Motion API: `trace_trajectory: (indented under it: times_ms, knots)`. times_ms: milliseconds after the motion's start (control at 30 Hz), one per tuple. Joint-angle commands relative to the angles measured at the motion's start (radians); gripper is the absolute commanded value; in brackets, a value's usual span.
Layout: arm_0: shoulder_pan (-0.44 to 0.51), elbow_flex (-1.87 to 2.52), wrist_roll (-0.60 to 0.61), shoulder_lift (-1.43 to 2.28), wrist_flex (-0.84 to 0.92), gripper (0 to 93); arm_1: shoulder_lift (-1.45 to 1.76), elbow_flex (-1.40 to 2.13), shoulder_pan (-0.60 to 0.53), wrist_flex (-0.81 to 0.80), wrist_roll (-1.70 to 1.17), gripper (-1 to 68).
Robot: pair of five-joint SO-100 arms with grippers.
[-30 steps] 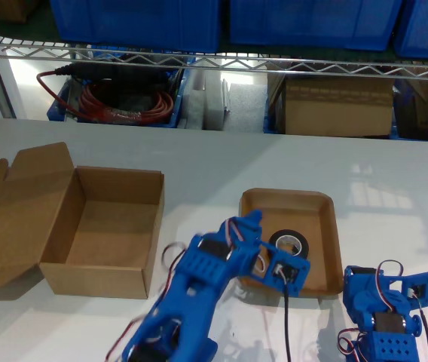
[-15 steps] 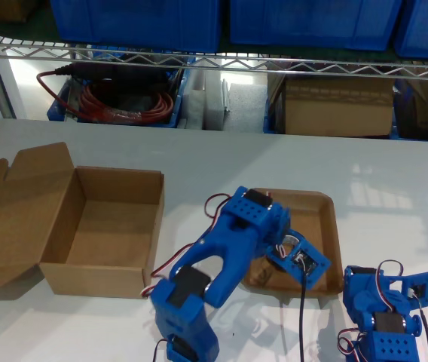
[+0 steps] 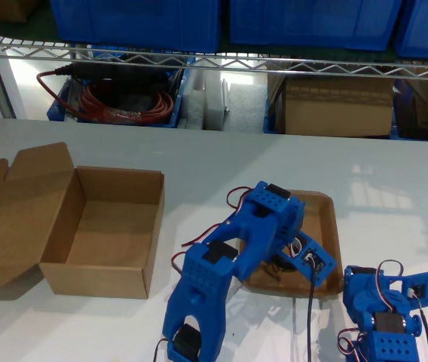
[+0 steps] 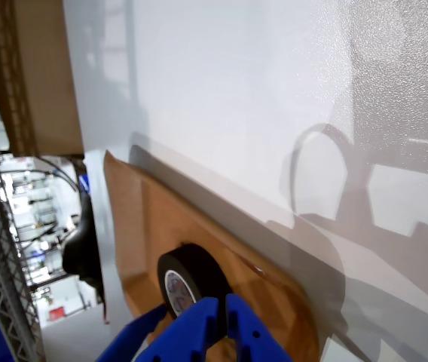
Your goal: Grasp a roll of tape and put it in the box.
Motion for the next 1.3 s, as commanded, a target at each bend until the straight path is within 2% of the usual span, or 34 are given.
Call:
trace_trajectory:
  times_ms: [0, 200, 300, 467, 667, 767, 900, 1000, 1267]
  knots:
    - [-0.008, -0.089, -0.021, -0.034, 0.04, 26.8, 0.006, 0.014, -0.003, -0.005, 0.003, 0.3]
    - [-0.012, -0.137, -0.041, -0.115, 0.077, 24.1, 0.006, 0.014, -0.003, -0.005, 0.003, 0.3]
    - [0.0, -0.179, -0.025, -0.141, 0.078, 19.7, 0.006, 0.014, -0.003, -0.005, 0.003, 0.3]
    - [0.029, -0.236, -0.008, -0.163, 0.08, -0.2, 0.006, 0.014, -0.003, -0.005, 0.003, 0.3]
    - [0.031, -0.241, 0.009, -0.126, 0.074, -0.3, 0.006, 0.014, -0.003, -0.005, 0.003, 0.3]
    - [-0.011, -0.23, 0.029, -0.012, 0.071, -0.3, 0.006, 0.014, -0.003, -0.005, 0.003, 0.3]
    - [-0.153, -0.225, 0.051, 0.224, 0.078, -0.3, 0.006, 0.014, -0.003, -0.005, 0.003, 0.3]
    - [-0.305, -0.219, 0.046, 0.388, 0.106, -0.2, 0.006, 0.014, -0.003, -0.005, 0.003, 0.3]
    - [-0.848, -0.04, -0.046, 0.643, 0.193, -0.1, 0.006, 0.014, -0.003, -0.005, 0.003, 0.3]
